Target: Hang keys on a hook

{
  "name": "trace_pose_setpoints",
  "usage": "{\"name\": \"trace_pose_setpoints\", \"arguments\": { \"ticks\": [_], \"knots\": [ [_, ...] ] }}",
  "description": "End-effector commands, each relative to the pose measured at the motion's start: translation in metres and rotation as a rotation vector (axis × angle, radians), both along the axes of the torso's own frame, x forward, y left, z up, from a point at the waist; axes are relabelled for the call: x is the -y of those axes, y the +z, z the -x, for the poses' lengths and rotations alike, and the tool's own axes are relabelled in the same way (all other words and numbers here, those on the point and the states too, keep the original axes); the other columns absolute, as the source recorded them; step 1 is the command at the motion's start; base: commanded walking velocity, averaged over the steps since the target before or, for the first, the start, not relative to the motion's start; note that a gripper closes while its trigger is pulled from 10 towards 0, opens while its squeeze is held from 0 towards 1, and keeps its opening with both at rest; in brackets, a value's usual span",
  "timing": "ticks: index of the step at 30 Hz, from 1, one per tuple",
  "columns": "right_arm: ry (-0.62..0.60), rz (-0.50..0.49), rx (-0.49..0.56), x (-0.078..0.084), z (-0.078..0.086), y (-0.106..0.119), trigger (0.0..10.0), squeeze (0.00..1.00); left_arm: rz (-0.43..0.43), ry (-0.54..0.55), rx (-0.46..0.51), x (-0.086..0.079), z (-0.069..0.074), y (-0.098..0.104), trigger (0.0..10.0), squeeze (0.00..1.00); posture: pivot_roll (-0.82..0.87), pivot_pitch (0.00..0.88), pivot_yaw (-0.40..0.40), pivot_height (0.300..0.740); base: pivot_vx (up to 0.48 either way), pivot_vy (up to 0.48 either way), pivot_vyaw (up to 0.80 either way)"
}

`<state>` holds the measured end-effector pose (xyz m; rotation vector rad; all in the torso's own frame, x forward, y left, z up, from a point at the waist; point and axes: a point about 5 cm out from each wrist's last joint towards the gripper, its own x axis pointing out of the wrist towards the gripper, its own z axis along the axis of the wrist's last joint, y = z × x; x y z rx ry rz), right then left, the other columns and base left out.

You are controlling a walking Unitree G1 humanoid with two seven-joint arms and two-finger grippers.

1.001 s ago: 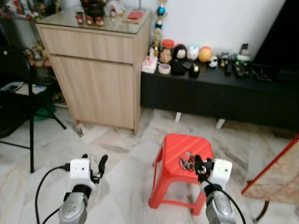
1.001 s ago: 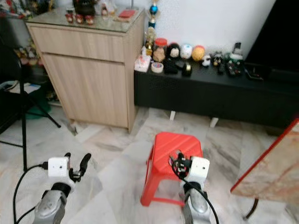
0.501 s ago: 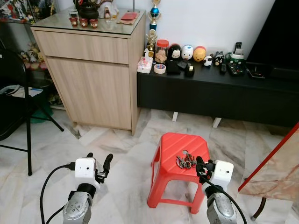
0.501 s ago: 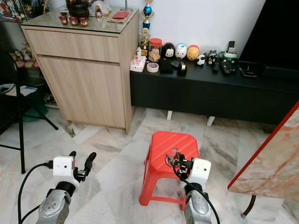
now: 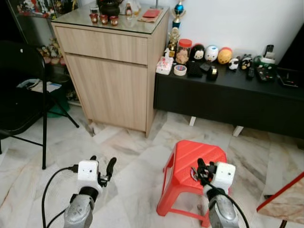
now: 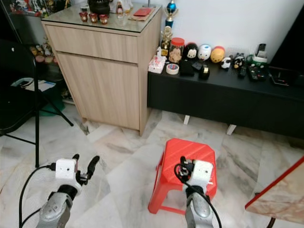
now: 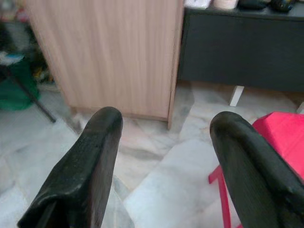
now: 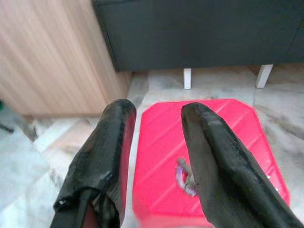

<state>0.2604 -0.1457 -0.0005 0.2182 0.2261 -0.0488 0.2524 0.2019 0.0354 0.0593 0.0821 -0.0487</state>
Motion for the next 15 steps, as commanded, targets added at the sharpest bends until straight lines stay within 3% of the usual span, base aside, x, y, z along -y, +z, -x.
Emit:
{"name": "trace_pose_setpoints", "arguments": {
  "ticks": [1, 15],
  "knots": [
    [-0.028, 0.012, 0.003, 0.0096, 0.0001, 0.0006, 10.0, 0.0, 0.007, -0.024, -0.002, 0.0084, -0.0018, 0.0003, 10.0, 0.0, 0.02, 0.0, -0.062, 0.74, 0.262, 0.0, 0.0],
    [-0.014, 0.022, 0.003, 0.0077, 0.0012, 0.0003, 10.0, 0.0, 0.009, -0.027, -0.001, 0.0097, -0.0016, 0.0008, 10.0, 0.0, 0.02, 0.0, -0.064, 0.74, 0.264, 0.0, 0.0]
  ]
}}
